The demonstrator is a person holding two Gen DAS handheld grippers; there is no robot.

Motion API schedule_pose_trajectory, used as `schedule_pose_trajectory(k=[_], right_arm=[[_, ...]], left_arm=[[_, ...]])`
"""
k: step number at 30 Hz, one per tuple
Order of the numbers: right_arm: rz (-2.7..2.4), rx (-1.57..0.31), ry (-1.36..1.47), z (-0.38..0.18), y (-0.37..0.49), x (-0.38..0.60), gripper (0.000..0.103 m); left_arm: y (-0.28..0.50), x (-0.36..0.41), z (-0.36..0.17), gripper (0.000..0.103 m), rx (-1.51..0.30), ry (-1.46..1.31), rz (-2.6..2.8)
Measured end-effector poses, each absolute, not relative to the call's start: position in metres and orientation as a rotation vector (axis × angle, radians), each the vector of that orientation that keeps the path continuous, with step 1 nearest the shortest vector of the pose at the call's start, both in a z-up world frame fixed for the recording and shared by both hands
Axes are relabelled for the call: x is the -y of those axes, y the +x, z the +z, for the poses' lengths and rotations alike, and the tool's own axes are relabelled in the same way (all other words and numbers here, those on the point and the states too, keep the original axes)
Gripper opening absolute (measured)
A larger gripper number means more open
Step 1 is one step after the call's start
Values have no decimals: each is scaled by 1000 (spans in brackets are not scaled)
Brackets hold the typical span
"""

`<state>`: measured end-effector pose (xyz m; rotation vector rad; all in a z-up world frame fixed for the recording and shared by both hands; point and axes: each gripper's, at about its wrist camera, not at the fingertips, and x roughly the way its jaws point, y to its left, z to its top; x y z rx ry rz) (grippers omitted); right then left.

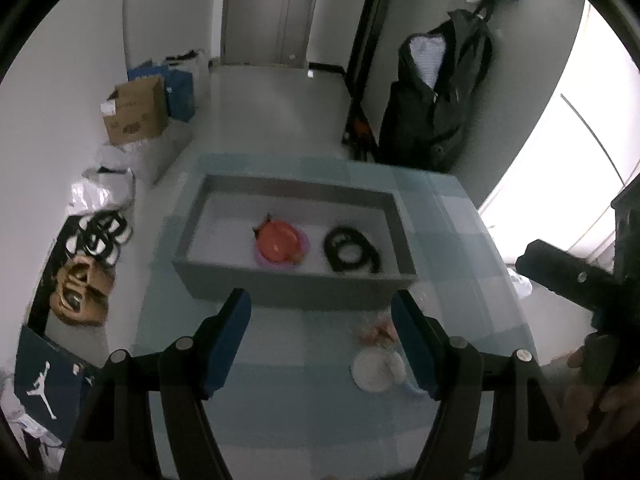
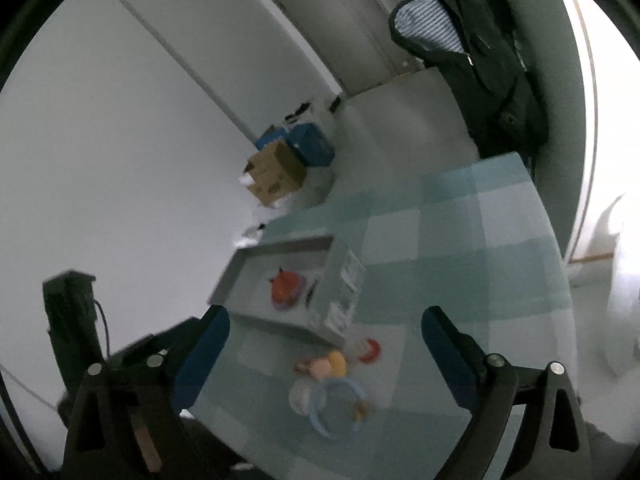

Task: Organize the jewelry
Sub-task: 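Move the right tool back to the doll figure on the table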

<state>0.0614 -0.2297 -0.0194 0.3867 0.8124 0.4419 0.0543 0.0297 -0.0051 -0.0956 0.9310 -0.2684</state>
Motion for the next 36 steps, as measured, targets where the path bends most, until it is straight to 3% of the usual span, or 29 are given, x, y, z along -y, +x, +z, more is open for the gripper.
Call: schedule_pose_trajectory(k=[2, 5, 11, 13, 15, 20, 28, 36], right_arm=[[439, -828, 374, -23, 57, 232, 97], [441, -856, 355, -31, 51, 233, 97], [466, -892, 341, -40, 47, 231, 97], [495, -904, 329, -45, 47, 228, 93], [513, -933, 307, -53, 48, 221, 81], [535, -991, 269, -71, 57, 201, 70], [537, -1011, 153, -75, 67, 168, 69], [505, -1054, 95, -83, 75, 149, 54]], left_arm=[[50, -29, -6, 69, -948, -140, -308], [46, -29, -10, 80, -972, -190, -318], [45, -31, -27, 80, -1015, -176, -242], [45, -31, -34, 80, -1027, -155, -212], [47, -35, -42, 80, -1053, -152, -192], [48, -43, -52, 80, -1099, -135, -145], [50, -54, -55, 80, -1132, -237, -169], [55, -56, -59, 80, -1156, -246, -176]])
